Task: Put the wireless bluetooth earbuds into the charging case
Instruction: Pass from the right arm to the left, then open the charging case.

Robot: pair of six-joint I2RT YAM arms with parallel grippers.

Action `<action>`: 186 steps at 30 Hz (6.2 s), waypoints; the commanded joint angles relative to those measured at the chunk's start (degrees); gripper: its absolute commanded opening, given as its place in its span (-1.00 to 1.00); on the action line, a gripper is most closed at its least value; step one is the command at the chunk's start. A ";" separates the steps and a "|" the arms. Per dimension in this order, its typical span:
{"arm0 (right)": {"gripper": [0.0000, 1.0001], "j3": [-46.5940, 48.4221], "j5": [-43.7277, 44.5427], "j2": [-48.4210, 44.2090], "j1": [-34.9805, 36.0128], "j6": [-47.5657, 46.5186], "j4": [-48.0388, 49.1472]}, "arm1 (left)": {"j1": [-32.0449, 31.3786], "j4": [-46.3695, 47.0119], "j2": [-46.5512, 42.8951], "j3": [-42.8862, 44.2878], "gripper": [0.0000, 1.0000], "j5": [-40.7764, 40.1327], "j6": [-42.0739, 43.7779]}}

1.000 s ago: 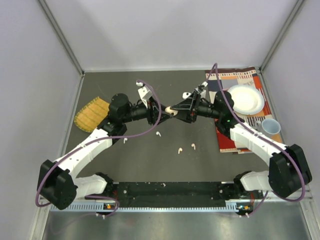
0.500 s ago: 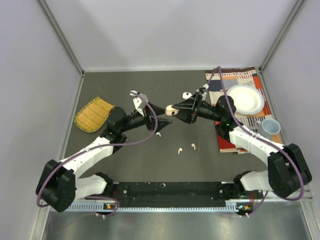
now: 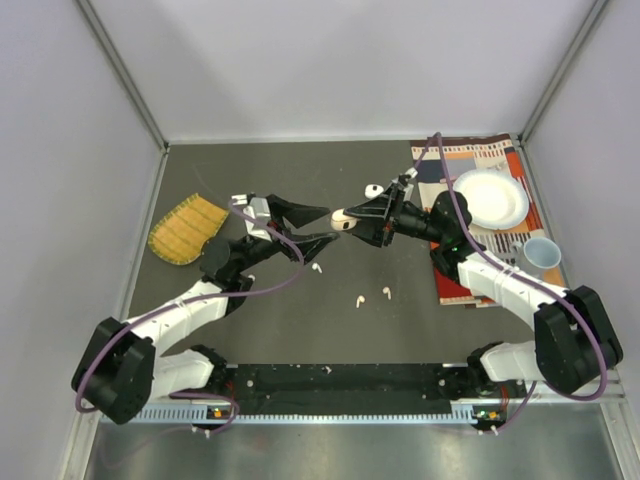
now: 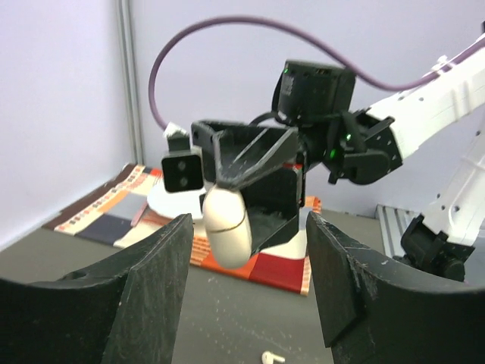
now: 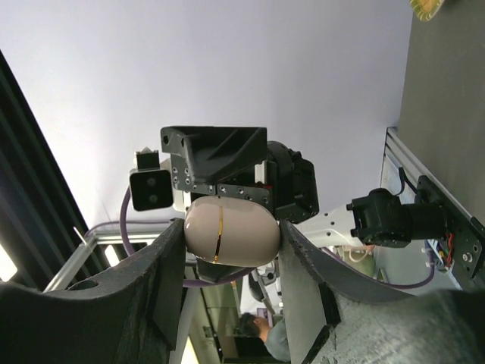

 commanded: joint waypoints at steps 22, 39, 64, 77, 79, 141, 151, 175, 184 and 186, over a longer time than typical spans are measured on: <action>-1.00 3.46 0.92 -2.89 1.28 -6.84 -4.16 | 0.02 2.57 7.08 6.08 0.28 2.03 -5.69; -1.00 2.32 0.83 -2.71 1.37 -2.54 6.03 | -0.59 0.81 7.61 5.56 0.24 2.21 -4.99; -1.00 1.27 0.83 -2.80 1.54 -2.01 6.12 | -2.17 3.46 8.93 5.91 -0.01 -2.10 -4.64; -1.00 1.18 1.00 -2.80 1.72 -1.74 5.51 | -2.70 4.33 8.76 5.64 0.13 -3.24 -4.46; -1.00 1.09 1.27 -2.89 1.72 -1.57 5.77 | -2.70 4.33 8.93 5.64 0.11 -3.41 -4.46; 0.72 10.13 8.21 -11.67 0.23 -31.05 -30.85 | -0.34 1.69 3.84 3.10 -1.00 -2.02 -3.93; 0.75 18.84 15.74 -16.16 1.71 -61.57 -49.85 | 2.22 5.92 -3.46 -4.02 -1.00 0.00 -1.39; 0.98 22.01 14.80 -13.88 8.30 -72.67 -51.80 | 2.22 16.81 -4.69 -11.06 -1.00 0.36 -3.75; 0.98 25.08 16.74 -9.66 12.61 -74.25 -52.85 | 2.13 16.82 -4.43 -10.09 -1.00 3.88 -7.36; 0.98 25.26 17.26 -9.04 13.14 -74.17 -52.94 | 2.05 16.81 -4.08 -9.30 -1.00 5.11 -7.89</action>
